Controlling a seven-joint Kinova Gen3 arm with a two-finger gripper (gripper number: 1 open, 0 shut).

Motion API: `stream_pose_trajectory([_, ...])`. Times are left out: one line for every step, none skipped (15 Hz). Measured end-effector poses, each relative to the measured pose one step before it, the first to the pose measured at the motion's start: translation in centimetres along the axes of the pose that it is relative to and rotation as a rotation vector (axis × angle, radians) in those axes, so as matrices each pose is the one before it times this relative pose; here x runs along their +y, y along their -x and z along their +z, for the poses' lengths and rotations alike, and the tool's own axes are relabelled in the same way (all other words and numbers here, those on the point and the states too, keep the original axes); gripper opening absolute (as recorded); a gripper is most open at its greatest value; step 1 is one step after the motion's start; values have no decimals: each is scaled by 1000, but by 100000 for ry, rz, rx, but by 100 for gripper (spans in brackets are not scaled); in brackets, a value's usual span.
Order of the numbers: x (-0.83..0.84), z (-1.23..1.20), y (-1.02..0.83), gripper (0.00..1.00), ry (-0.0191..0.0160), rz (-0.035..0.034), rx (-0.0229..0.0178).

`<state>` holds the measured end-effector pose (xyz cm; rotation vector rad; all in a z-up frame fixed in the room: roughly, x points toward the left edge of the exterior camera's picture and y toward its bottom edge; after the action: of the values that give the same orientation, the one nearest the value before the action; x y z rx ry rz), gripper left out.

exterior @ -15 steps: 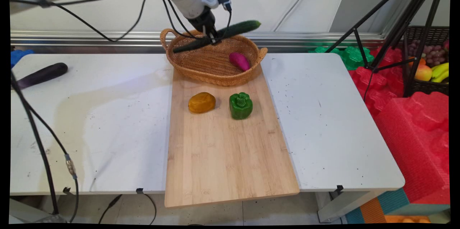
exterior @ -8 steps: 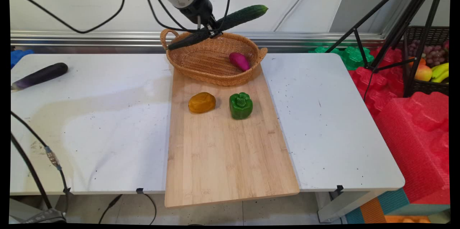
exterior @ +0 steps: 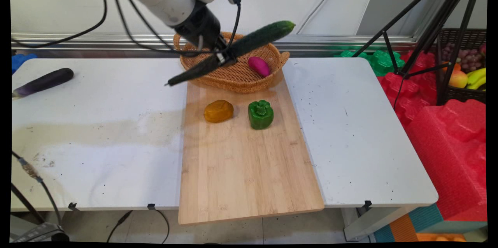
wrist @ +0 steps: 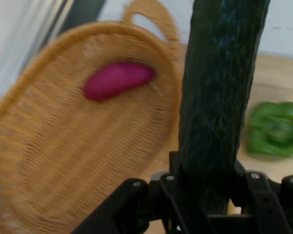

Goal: Place the picked object on the cutting board

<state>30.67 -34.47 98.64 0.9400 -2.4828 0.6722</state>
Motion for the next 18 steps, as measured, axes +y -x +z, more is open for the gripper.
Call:
stream_pose_trajectory([1360,-887,385,0,2232,-946,-603])
stream_pose_trajectory([1370,-753,449,0,2249,-856,-777])
stream_pose_trajectory([1120,-515,374,0,1861,-710,-647])
stream_pose_trajectory([1310,-498,463,0,2066,-842,-856])
stream_pose_trajectory([1194,-328,401,0,1866,-828,-753])
stream_pose_trajectory([1068,-190,351,0,1612,-763,-695])
stream_pose_trajectory([791,-38,284,0,1172,-686,-688])
stream_pose_trajectory([767,100,302,0,960,-675,-777])
stream_pose_trajectory([531,206,256,0,584,-582,-792])
stream_pose_trajectory([273,215,154,0,274,-374,-570])
stream_pose_trajectory([360,400,216,0,360,-444,-876])
stream_pose_trajectory([173,330,133,0,164,-252,-599])
stream_pose_trajectory([244,655,215,0,225,-187,-1036])
stream_pose_trajectory([138,766,199,0,245,-155,-1062])
stream_pose_trajectory([47,747,167,0,181,-268,-950])
stream_pose_trajectory([12,915,178,0,239,-431,-1091])
stream_pose_trajectory([-30,786,186,0,116,-525,-958])
stream_pose_trajectory([-19,932,178,0,290,-658,-1068])
